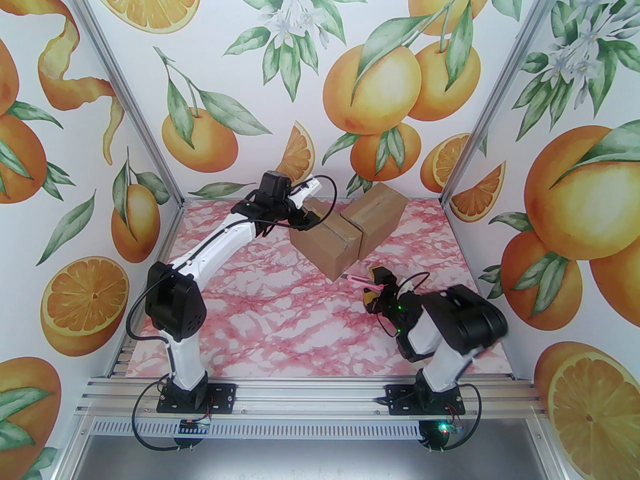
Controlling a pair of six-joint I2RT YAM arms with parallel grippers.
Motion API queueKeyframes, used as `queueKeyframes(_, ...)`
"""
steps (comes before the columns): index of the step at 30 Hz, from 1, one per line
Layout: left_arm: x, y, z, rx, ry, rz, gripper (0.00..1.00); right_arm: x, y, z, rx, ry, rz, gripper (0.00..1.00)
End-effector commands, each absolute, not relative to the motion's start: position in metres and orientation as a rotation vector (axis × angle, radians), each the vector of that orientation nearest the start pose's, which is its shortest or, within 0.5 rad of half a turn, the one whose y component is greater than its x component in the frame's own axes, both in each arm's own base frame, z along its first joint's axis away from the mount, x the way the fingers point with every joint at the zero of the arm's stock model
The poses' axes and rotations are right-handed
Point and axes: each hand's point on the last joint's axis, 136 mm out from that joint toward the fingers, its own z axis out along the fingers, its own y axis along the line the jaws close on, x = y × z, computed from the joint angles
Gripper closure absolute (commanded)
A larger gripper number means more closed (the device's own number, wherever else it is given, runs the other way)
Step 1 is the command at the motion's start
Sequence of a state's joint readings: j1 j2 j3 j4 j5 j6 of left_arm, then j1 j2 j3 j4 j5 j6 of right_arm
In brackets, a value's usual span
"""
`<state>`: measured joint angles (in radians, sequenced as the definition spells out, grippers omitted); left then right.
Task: Unpack the express box
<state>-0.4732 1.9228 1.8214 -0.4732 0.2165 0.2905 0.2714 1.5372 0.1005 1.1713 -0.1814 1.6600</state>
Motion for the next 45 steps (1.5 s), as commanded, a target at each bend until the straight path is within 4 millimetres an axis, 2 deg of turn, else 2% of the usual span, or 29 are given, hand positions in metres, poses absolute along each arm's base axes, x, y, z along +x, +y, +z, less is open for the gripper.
queueKeyframes(1, 0.498, -0.272, 0.267, 0.695, 2.078, -0.397, 0.18, 0.307, 0.107, 0.068, 1.2, 2.005, 1.054, 0.0)
queueKeyframes(3, 0.5, -0.268, 0.264, 0.622, 2.127, -0.435, 0.18, 0.312, 0.093, 0.105, 1.077, 2.003, 0.943, 0.0)
queueKeyframes(5, 0.502, -0.265, 0.26, 0.545, 2.176, -0.462, 0.18, 0.317, 0.08, 0.128, 1.022, 1.978, 0.915, 0.0)
queueKeyframes(8, 0.503, -0.256, 0.248, 0.404, 2.273, -0.477, 0.18, 0.329, 0.083, 0.168, 0.797, 2.025, 0.807, 0.0)
queueKeyframes(12, 0.497, -0.248, 0.221, 0.167, 2.407, -0.583, 0.18, 0.363, 0.105, 0.218, 0.469, 2.089, 0.718, 0.0)
queueKeyframes(14, 0.494, -0.255, 0.211, 0.109, 2.424, -0.671, 0.18, 0.384, 0.123, 0.235, 0.312, 2.12, 0.693, 0.0)
queueKeyframes(17, 0.491, -0.261, 0.199, 0.043, 2.437, -0.75, 0.18, 0.414, 0.154, 0.246, 0.101, 2.194, 0.635, 0.0)
queueKeyframes(20, 0.485, -0.258, 0.194, 0.003, 2.444, -0.764, 0.18, 0.439, 0.185, 0.246, -0.095, 2.256, 0.577, 0.0)
queueKeyframes(23, 0.481, -0.252, 0.192, -0.045, 2.439, -0.761, 0.18, 0.462, 0.207, 0.234, -0.203, 2.311, 0.589, 0.0)
queueKeyframes(30, 0.479, -0.264, 0.178, -0.099, 2.411, -0.902, 0.18, 0.498, 0.242, 0.203, -0.401, 2.375, 0.61, 0.01)
queueKeyframes(32, 0.479, -0.263, 0.178, -0.086, 2.403, -0.893, 0.18, 0.501, 0.252, 0.2, -0.426, 2.373, 0.659, 0.03)
queueKeyframes(35, 0.481, -0.25, 0.173, -0.111, 2.412, -0.867, 0.19, 0.505, 0.263, 0.195, -0.446, 2.396, 0.683, 0.04)
queueKeyframes(41, 0.493, -0.226, 0.175, -0.215, 2.365, -0.882, 0.19, 0.499, 0.279, 0.19, -0.439, 2.451, 0.775, 0.07)
queueKeyframes(45, 0.504, -0.227, 0.179, -0.202, 2.339, -0.903, 0.19, 0.491, 0.289, 0.193, -0.433, 2.465, 0.817, 0.07)
